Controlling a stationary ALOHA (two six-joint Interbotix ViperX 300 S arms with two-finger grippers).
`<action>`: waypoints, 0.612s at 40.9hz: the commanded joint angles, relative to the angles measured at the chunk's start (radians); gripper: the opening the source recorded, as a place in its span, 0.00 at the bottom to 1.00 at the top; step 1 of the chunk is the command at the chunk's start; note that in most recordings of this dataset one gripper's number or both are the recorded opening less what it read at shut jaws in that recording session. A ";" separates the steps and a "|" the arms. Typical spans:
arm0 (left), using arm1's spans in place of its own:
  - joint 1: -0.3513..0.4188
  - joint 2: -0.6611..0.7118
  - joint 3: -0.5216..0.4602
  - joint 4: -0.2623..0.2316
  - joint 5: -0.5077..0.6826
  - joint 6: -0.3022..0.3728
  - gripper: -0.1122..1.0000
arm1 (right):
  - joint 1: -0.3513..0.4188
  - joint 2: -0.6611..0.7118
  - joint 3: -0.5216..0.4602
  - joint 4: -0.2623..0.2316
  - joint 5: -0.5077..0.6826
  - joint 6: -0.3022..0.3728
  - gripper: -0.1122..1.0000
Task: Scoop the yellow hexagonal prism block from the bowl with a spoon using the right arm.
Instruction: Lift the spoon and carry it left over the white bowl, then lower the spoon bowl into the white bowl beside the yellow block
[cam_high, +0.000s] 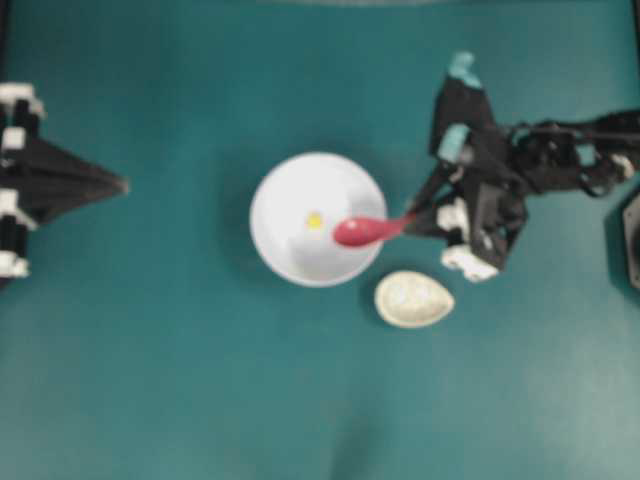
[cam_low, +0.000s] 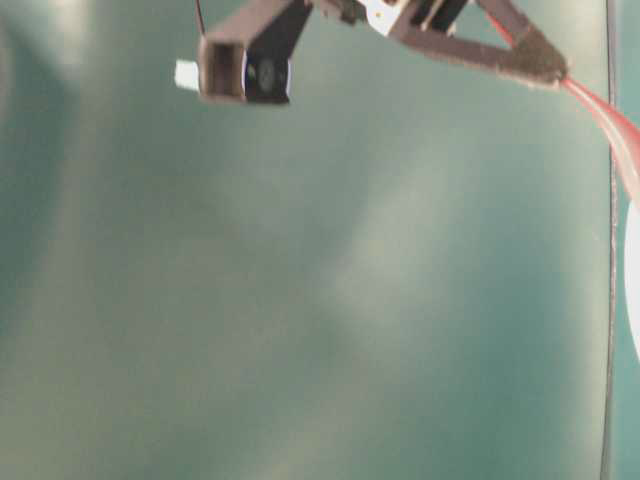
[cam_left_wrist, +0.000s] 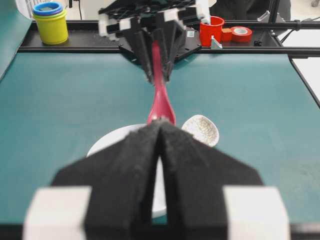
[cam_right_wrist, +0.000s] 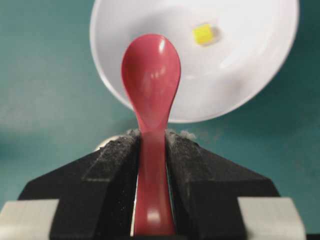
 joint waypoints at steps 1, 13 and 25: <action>0.002 0.009 -0.023 0.003 -0.005 0.003 0.09 | -0.017 0.031 -0.067 -0.018 0.041 0.003 0.31; 0.002 0.009 -0.023 0.005 -0.005 0.003 0.09 | -0.026 0.143 -0.190 -0.106 0.140 0.009 0.31; 0.002 0.008 -0.023 0.005 -0.005 0.003 0.09 | -0.026 0.192 -0.204 -0.176 0.155 0.091 0.31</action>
